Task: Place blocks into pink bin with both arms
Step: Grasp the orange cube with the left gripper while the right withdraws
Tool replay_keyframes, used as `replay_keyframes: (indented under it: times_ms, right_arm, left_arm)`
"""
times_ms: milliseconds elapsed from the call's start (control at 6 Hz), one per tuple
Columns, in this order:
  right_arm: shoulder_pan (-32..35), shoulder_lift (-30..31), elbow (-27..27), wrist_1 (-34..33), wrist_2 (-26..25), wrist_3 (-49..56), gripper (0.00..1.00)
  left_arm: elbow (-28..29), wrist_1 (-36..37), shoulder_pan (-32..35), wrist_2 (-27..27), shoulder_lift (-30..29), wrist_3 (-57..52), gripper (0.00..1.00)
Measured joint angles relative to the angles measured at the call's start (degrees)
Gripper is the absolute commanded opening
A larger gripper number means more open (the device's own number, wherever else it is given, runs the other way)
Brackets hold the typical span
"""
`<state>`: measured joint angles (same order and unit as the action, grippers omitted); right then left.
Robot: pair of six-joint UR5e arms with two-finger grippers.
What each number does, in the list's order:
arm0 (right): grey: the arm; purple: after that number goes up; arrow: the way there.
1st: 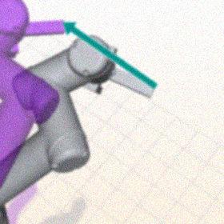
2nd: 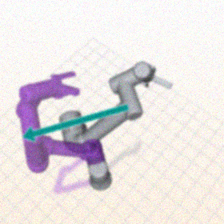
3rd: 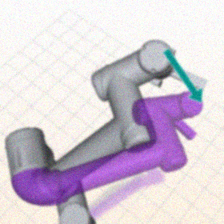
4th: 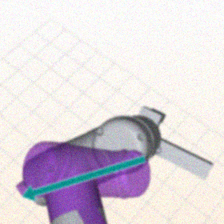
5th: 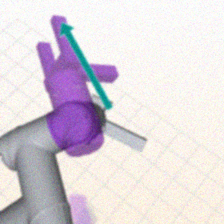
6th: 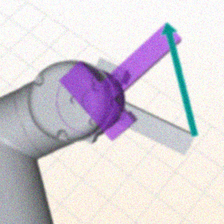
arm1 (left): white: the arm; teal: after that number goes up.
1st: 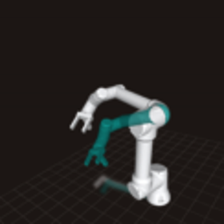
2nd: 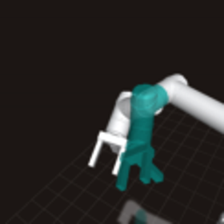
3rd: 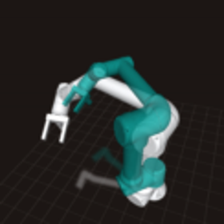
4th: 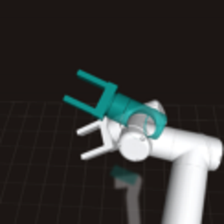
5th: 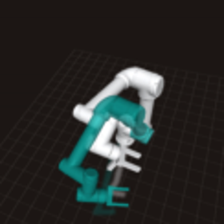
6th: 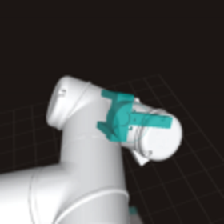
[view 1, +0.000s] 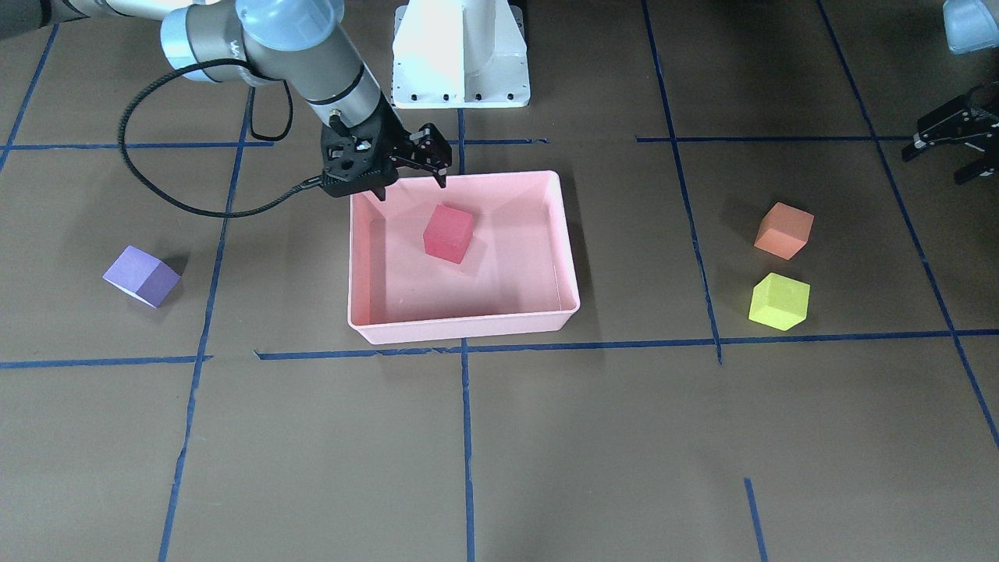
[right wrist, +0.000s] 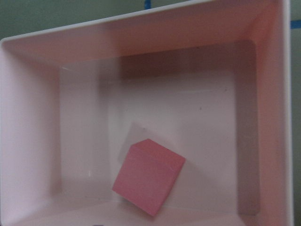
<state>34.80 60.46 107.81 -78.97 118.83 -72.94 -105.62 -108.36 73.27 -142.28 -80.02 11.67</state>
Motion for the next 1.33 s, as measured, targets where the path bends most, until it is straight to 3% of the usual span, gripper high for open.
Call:
replay_keyframes:
  times_ms: [167, 500, 833, 1333]
  right_arm:
    - [2.07, 3.51, 3.16, 0.02, 2.42, 0.08, 1.00]
    - [4.10, 8.37, 7.20, 0.16, 3.08, 0.08, 1.00]
    - [4.34, 9.94, 8.01, 0.29, 2.78, 0.08, 1.00]
    - [4.34, 10.23, 8.20, 0.30, 2.44, 0.02, 1.00]
  left_arm:
    - [0.04, -7.20, -7.41, 6.68, -0.04, 8.77, 1.00]
    - [0.22, -12.66, -18.75, 17.34, -1.08, 17.55, 1.00]
    - [1.84, -13.09, -24.66, 22.62, -3.63, 21.26, 1.00]
    - [4.41, -13.20, -27.19, 28.27, -5.77, 21.37, 1.00]
